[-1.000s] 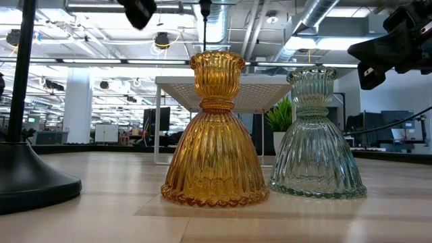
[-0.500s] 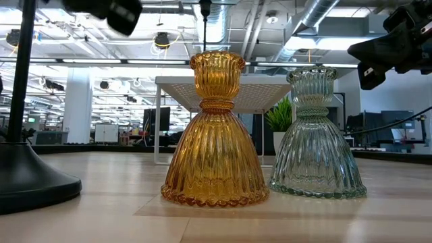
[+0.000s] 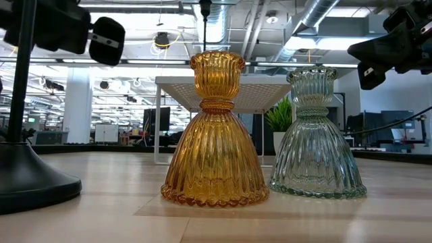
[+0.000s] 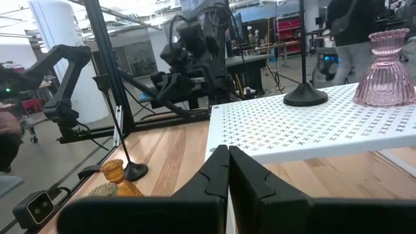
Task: Pick & Place candle stick holders
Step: Align the black candle holder with the other black candle holder on the shelf
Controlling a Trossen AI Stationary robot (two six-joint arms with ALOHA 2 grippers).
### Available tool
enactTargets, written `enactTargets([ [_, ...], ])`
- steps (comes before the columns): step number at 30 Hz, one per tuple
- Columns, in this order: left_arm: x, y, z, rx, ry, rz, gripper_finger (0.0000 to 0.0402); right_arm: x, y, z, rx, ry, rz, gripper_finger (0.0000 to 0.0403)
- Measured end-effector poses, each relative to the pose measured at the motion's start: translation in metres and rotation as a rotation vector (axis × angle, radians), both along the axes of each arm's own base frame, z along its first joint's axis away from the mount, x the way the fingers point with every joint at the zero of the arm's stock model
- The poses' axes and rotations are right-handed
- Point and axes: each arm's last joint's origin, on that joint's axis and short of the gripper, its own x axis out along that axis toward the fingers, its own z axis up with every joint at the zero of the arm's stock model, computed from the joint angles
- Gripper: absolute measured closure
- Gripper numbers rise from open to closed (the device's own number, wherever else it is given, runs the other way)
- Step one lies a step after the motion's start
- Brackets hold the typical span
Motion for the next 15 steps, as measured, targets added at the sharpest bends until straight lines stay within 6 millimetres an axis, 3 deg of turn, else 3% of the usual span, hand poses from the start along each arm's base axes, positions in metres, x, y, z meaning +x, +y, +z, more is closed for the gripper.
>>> enactTargets([
  [15,-0.005,-0.011,-0.022,0.006,0.04,-0.069,0.039,0.0,0.0,0.0,-0.001,0.0,-0.002,0.0403],
])
